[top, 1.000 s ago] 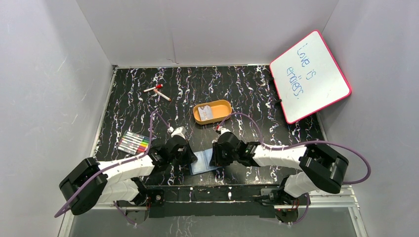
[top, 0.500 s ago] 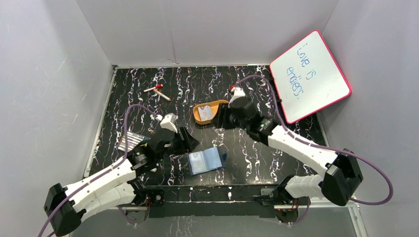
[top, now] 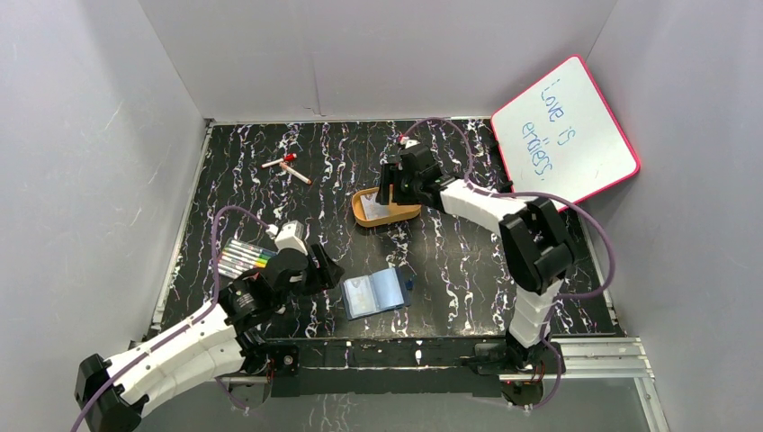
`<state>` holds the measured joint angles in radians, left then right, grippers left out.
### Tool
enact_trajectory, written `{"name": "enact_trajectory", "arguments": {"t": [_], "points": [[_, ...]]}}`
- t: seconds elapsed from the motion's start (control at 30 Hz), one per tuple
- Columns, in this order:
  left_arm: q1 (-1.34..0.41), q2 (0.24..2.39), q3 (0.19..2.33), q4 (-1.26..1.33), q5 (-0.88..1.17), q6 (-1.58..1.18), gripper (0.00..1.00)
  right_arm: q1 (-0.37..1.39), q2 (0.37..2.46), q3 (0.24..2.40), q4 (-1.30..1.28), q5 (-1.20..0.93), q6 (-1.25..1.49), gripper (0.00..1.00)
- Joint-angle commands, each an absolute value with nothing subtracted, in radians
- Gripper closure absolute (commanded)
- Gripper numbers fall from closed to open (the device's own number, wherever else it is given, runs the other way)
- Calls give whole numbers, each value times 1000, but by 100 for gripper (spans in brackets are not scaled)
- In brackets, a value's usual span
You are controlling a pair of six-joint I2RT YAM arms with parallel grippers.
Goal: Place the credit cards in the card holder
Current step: Pick up the credit card from the storage box.
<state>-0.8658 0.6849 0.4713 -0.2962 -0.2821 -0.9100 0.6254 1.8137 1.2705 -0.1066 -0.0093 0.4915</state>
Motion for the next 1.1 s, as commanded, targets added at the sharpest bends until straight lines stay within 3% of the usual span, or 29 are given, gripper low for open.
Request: {"name": "enact_trajectory", "arguments": {"t": [0.0,0.6,0.87,1.07], "points": [[-862,651,453,-338,-327,-956,40,626,1880,1388,-69,-50,444,26],[-862,696,463,-337,-330,-954,40,626,2047,1455,-112,-31,389,28],[-862,698,464,-333,-340,-945,40,624,2055,1433,-114,-19,390,38],[-862,706,471,-327,-341,-936,40,609,2023,1395,-89,-19,402,56]]}}
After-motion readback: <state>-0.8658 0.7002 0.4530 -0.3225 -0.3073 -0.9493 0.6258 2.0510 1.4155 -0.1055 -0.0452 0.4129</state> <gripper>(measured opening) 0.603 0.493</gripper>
